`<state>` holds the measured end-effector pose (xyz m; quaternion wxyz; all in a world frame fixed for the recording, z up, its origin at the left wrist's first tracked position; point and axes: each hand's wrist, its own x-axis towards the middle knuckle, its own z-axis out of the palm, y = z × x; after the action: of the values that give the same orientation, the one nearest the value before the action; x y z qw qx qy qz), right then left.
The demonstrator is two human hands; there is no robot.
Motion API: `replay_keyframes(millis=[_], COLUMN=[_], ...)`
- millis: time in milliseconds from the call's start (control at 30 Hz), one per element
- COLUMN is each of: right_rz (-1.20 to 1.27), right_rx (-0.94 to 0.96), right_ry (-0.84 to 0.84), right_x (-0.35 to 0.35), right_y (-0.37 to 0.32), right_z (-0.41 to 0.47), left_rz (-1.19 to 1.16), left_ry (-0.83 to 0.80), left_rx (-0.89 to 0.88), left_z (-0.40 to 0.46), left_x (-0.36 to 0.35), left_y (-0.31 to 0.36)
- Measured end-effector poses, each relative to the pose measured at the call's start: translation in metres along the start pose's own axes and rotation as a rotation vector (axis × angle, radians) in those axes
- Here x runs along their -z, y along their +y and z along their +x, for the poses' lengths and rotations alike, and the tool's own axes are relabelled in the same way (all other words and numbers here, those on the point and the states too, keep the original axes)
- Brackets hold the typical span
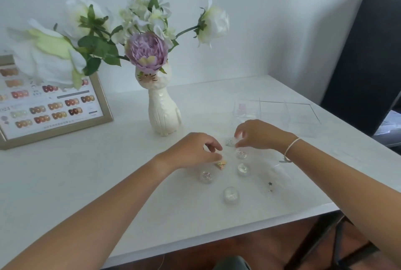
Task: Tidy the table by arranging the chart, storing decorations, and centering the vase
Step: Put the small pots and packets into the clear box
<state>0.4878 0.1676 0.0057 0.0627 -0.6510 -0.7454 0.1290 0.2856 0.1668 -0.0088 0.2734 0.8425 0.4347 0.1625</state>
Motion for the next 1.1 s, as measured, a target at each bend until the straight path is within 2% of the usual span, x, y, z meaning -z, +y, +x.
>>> replay_keyframes(millis=[333,533,633,733,1100], right_rz=[0.125,0.235,0.310,0.400,0.271], right_rx=[0.018,0.046,0.010,-0.017,-0.045], right_ry=[0.058,0.243,0.322,0.311,0.309], right_x=[0.006,0.036,0.050,0.059,0.056], right_y=[0.005,0.019,0.027,0.034,0.049], right_z=[0.001,0.003,0.007,0.012,0.039], left_rz=[0.150,0.105,0.040,0.032,-0.098], left_ry=[-0.192,-0.281,-0.254,-0.185,-0.007], left_rx=[0.038,0.062,0.072,0.049,-0.023], left_z=[0.005,0.012,0.016,0.020,0.038], left_x=[-0.003,0.002,0.001,-0.001,0.008], left_y=[0.010,0.013,0.012,0.009,0.004])
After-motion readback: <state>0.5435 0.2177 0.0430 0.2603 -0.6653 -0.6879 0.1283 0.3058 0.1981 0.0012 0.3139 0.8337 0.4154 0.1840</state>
